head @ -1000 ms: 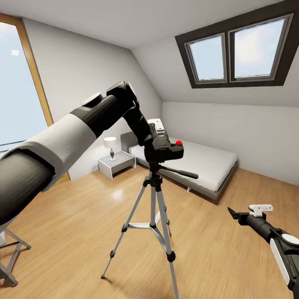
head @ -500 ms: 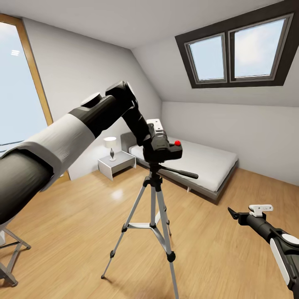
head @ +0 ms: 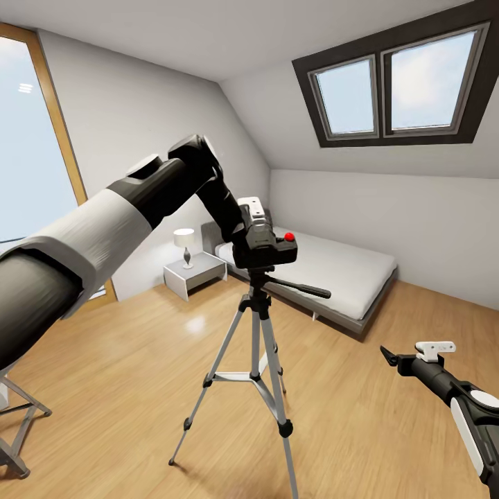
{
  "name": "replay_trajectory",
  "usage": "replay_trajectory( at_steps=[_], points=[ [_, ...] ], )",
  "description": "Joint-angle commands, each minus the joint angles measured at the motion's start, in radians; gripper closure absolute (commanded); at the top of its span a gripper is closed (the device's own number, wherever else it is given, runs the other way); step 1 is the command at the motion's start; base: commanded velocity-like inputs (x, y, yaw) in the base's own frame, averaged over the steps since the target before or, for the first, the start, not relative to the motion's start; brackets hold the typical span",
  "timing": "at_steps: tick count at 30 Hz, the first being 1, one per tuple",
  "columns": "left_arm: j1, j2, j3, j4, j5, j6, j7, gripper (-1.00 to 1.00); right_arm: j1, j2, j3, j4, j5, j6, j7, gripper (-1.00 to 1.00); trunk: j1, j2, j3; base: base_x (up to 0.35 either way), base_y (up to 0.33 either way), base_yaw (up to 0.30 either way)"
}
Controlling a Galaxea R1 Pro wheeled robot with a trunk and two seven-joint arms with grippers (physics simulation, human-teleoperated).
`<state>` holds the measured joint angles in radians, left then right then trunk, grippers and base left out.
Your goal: Attach the digital camera to the camera tripod in the bedroom.
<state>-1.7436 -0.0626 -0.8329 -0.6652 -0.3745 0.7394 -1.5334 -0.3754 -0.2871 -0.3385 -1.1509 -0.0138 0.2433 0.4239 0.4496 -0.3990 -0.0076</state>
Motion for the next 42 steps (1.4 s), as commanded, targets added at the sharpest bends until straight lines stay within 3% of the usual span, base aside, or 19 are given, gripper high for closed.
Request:
replay_trajectory(
  at_steps=[1, 17, 23, 31, 42],
  points=[
    [-0.001, 0.000, 0.000, 0.000, -0.009, 0.011, -0.009, 1.00, 0.000, 0.000, -0.002, -0.001, -0.001, 0.007, 0.006, -1.00, 0.000, -0.001, -0.001, 0.000, 0.000, 0.000],
    [-0.001, -0.002, -0.001, -0.001, -0.009, 0.011, -0.010, 1.00, 0.000, 0.000, -0.002, -0.001, -0.001, 0.007, 0.006, -1.00, 0.000, -0.001, -0.001, 0.000, 0.000, 0.000],
    [0.000, -0.008, -0.028, -0.001, -0.009, 0.011, -0.010, 1.00, 0.000, 0.000, -0.002, -0.001, -0.001, 0.007, 0.006, -1.00, 0.000, -0.001, -0.001, 0.000, 0.000, 0.000],
    [0.001, -0.009, -0.092, -0.001, -0.009, 0.011, -0.010, 1.00, 0.000, 0.000, -0.002, -0.001, -0.001, 0.007, 0.006, -1.00, 0.000, -0.001, -0.001, 0.000, 0.000, 0.000],
    [0.001, -0.008, -0.112, -0.001, -0.008, 0.011, -0.010, 1.00, 0.000, 0.000, -0.002, -0.001, -0.001, 0.005, 0.006, -1.00, 0.000, -0.001, -0.001, 0.000, 0.000, 0.000]
  ],
)
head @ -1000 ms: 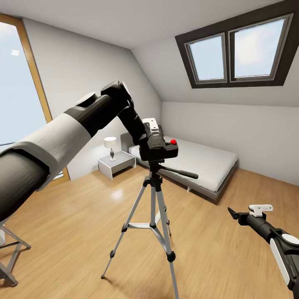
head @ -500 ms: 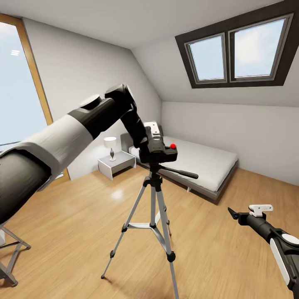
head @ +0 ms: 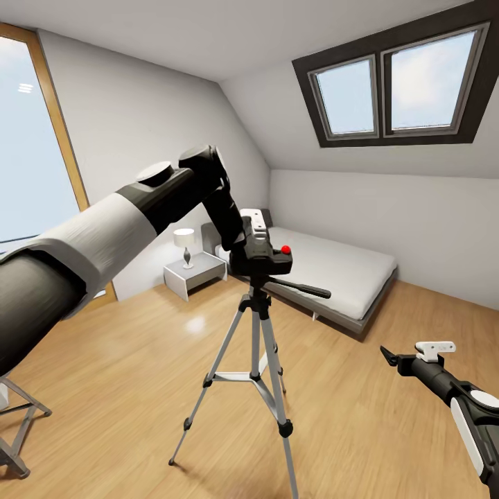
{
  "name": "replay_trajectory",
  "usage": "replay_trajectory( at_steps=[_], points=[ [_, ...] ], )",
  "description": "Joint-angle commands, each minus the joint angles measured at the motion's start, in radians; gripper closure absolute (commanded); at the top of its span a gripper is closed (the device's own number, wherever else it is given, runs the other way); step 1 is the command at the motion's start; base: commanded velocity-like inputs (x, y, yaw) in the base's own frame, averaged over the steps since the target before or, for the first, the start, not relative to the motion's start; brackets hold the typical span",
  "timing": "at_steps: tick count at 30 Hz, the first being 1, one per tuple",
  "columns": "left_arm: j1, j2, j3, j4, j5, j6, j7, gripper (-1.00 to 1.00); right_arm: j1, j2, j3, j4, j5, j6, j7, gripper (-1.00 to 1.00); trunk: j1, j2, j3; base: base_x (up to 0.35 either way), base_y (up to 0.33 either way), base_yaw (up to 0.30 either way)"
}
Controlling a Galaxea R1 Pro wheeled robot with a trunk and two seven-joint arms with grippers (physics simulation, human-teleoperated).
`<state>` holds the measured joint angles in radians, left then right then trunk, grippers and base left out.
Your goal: Attach the digital camera to the camera tripod in the bedroom.
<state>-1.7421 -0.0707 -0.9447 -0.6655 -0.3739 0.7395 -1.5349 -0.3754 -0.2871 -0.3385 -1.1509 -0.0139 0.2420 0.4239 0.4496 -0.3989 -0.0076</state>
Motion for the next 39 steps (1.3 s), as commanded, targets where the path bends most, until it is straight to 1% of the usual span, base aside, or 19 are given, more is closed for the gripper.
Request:
replay_trajectory(
  at_steps=[1, 14, 20, 26, 31, 39],
  points=[
    [-0.001, 0.000, -0.001, 0.000, -0.009, 0.010, -0.008, 1.00, 0.000, 0.000, -0.002, -0.001, -0.001, 0.007, 0.006, -1.00, 0.000, -0.001, -0.001, 0.000, 0.000, 0.000],
    [-0.001, 0.003, 0.003, 0.001, -0.008, 0.010, -0.009, 1.00, 0.000, 0.000, -0.002, -0.001, -0.001, 0.007, 0.006, -1.00, 0.000, -0.001, -0.001, 0.000, 0.000, 0.000],
    [-0.001, 0.004, 0.008, 0.000, -0.006, 0.010, -0.036, 1.00, 0.000, 0.000, -0.002, -0.001, -0.001, 0.007, 0.006, -1.00, 0.000, -0.001, -0.001, 0.000, 0.000, 0.000],
    [-0.001, 0.005, 0.011, 0.000, -0.005, 0.009, -0.036, 1.00, 0.000, 0.000, -0.002, -0.001, -0.001, 0.007, 0.006, -1.00, 0.000, -0.001, -0.001, 0.000, 0.000, 0.000],
    [-0.001, 0.013, 0.013, 0.000, -0.005, 0.008, -0.036, 1.00, 0.000, 0.000, -0.002, -0.001, -0.001, 0.007, 0.006, -1.00, 0.000, -0.001, -0.001, 0.186, 0.000, 0.000],
    [-0.001, 0.017, 0.017, 0.000, -0.005, 0.009, -0.036, 1.00, 0.000, 0.000, -0.002, -0.001, -0.001, 0.007, 0.006, -1.00, 0.000, -0.001, -0.001, 0.287, 0.000, 0.000]
  ],
)
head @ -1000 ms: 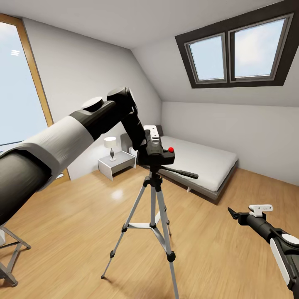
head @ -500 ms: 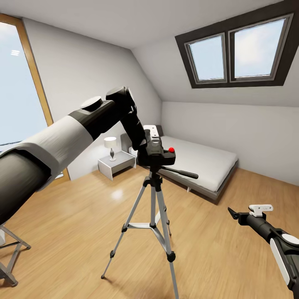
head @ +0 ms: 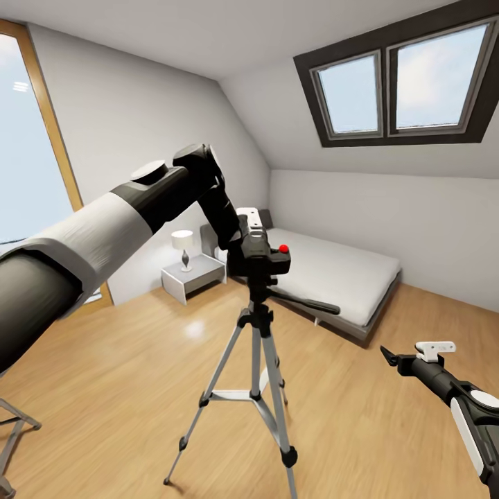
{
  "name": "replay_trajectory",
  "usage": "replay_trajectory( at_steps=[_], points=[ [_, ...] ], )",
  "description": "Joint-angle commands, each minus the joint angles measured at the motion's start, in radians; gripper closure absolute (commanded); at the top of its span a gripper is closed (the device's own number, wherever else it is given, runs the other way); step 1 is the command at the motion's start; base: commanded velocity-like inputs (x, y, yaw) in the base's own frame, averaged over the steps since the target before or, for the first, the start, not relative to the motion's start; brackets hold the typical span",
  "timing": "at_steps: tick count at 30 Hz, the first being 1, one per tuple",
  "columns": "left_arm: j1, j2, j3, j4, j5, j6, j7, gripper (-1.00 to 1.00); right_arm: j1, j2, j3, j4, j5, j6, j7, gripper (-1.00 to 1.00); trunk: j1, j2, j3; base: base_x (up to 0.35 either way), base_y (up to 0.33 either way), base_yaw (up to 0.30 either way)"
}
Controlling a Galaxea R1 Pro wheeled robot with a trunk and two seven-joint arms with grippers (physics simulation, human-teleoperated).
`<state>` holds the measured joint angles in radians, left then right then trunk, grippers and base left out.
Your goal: Attach the digital camera to the camera tripod in the bedroom.
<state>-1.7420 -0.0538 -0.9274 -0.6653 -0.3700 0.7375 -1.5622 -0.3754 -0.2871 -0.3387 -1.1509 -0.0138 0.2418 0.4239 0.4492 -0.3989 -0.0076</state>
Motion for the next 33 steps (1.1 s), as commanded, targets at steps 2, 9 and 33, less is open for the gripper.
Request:
replay_trajectory(
  at_steps=[2, 9, 33],
  points=[
    [-0.001, 0.001, 0.002, 0.000, -0.009, 0.011, -0.009, 1.00, 0.000, 0.000, -0.002, -0.001, -0.002, 0.007, 0.006, -1.00, 0.001, -0.001, -0.001, 0.137, 0.000, 0.000],
    [-0.001, 0.014, 0.028, -0.001, -0.010, 0.011, -0.009, 1.00, 0.000, 0.000, -0.002, -0.001, -0.002, 0.007, 0.006, -1.00, 0.001, -0.001, -0.001, 0.055, 0.000, 0.000],
    [-0.001, 0.052, 0.119, -0.099, -0.010, 0.010, -0.009, 1.00, 0.003, 0.000, -0.002, 0.026, 0.000, 0.005, 0.006, -1.00, 0.001, -0.001, -0.001, 0.003, 0.000, 0.000]
  ],
)
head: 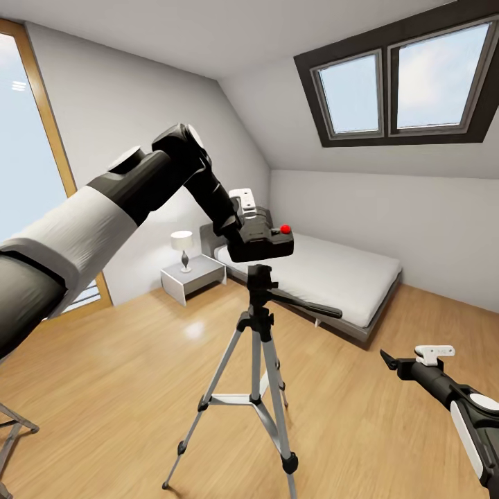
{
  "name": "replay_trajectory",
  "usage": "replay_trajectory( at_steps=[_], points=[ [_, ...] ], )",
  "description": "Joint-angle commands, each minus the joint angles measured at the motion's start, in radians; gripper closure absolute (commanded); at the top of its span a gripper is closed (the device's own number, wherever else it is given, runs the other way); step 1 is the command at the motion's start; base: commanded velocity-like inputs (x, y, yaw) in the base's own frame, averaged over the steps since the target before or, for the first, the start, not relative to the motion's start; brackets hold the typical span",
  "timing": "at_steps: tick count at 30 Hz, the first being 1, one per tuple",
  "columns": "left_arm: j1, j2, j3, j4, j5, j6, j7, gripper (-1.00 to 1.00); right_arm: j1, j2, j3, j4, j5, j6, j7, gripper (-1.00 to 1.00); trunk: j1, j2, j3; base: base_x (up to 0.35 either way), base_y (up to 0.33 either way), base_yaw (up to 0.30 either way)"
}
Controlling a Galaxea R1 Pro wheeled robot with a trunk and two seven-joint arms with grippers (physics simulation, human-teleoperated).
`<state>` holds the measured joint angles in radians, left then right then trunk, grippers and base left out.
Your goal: Attach the digital camera to the camera tripod in the bedroom.
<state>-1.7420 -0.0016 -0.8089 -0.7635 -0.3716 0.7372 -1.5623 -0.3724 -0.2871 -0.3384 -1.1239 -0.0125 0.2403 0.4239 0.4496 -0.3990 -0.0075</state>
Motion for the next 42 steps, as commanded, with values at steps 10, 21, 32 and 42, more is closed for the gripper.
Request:
replay_trajectory(
  at_steps=[10, 21, 32, 42],
  points=[
    [-0.001, 0.002, 0.000, -0.002, -0.009, 0.010, -0.008, 1.00, 0.000, 0.000, -0.002, -0.001, -0.001, 0.007, 0.006, -1.00, 0.000, -0.001, -0.001, 0.000, 0.000, 0.000],
    [-0.001, 0.002, 0.002, -0.003, -0.009, 0.007, -0.008, 1.00, 0.000, 0.000, -0.003, -0.001, -0.001, 0.006, 0.006, -1.00, 0.000, -0.001, -0.001, 0.000, 0.000, 0.000],
    [-0.001, -0.001, 0.006, -0.008, -0.009, 0.009, -0.008, 1.00, 0.000, 0.000, -0.003, -0.001, -0.001, 0.007, 0.006, -1.00, 0.000, -0.001, -0.001, 0.000, 0.000, 0.000],
    [-0.001, 0.035, 0.032, -0.021, -0.010, 0.008, -0.008, 1.00, 0.000, 0.000, -0.004, -0.001, -0.001, 0.006, 0.006, -1.00, 0.000, -0.001, -0.001, 0.000, 0.000, 0.000]
  ],
)
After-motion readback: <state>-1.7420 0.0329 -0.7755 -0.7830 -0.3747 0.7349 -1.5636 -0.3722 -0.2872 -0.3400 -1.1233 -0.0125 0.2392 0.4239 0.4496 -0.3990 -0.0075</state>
